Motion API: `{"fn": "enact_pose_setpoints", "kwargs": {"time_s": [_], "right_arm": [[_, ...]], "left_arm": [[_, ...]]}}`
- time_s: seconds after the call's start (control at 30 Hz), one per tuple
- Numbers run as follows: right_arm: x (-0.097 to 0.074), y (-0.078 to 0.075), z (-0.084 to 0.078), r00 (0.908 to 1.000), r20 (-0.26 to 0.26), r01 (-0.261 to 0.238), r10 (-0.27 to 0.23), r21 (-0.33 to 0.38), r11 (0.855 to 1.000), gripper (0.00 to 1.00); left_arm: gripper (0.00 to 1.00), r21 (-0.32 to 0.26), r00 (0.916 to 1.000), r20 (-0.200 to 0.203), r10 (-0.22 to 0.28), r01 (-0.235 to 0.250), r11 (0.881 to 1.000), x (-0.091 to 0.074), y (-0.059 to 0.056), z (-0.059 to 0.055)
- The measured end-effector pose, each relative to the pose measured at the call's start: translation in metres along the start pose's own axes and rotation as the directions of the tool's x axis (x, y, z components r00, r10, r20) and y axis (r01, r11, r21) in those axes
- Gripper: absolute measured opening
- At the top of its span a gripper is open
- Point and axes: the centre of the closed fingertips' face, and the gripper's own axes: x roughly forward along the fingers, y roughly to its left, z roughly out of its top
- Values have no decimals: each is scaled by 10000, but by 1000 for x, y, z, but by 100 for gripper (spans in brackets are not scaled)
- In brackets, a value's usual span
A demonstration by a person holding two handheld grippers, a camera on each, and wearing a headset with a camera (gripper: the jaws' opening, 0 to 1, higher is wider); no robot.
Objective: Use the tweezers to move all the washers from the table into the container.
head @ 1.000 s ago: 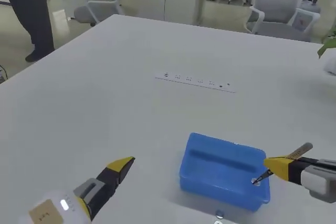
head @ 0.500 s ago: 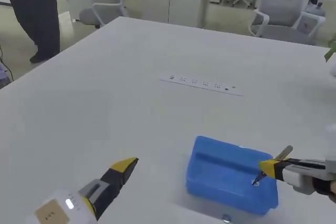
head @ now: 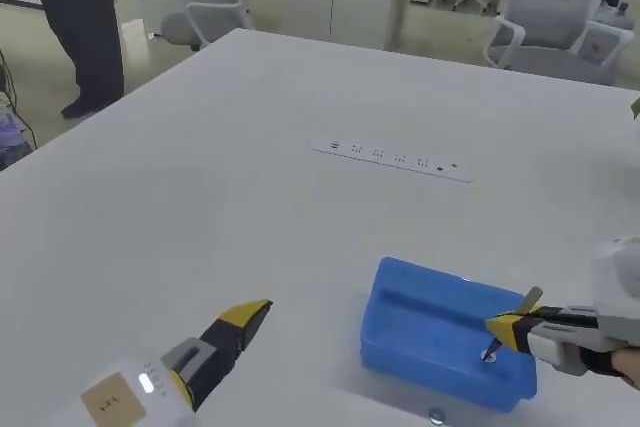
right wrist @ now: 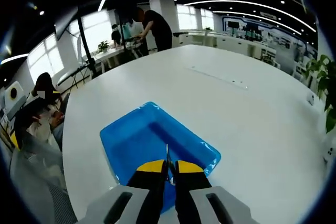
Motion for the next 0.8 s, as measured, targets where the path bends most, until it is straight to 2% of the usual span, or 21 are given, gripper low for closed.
{"fn": "enact_pose_setpoints", "kwargs": {"time_s": [0.17, 0.4, 0.6, 0.8], "right_arm": [[-1, 1, 2, 10000, 44, -63, 63, 73, 10000, 3], [-12, 4, 11, 9994, 360, 2, -7, 122, 9999, 3], [-36, 22, 31, 9925, 1219, -101, 72, 234, 9997, 3], [-53, 40, 42, 9860, 1599, -490, 468, 98, 9987, 2]], "left_arm": [[93, -8, 10000, -46, -41, 41, 10000, 1, -1, -1], [93, -64, 10000, -22, -13, 13, 10000, 0, 0, 0], [93, -95, 10000, 22, -29, 29, 10000, 0, 0, 0], [92, -136, 9999, 3, -104, 104, 9999, 0, -2, 0]]}}
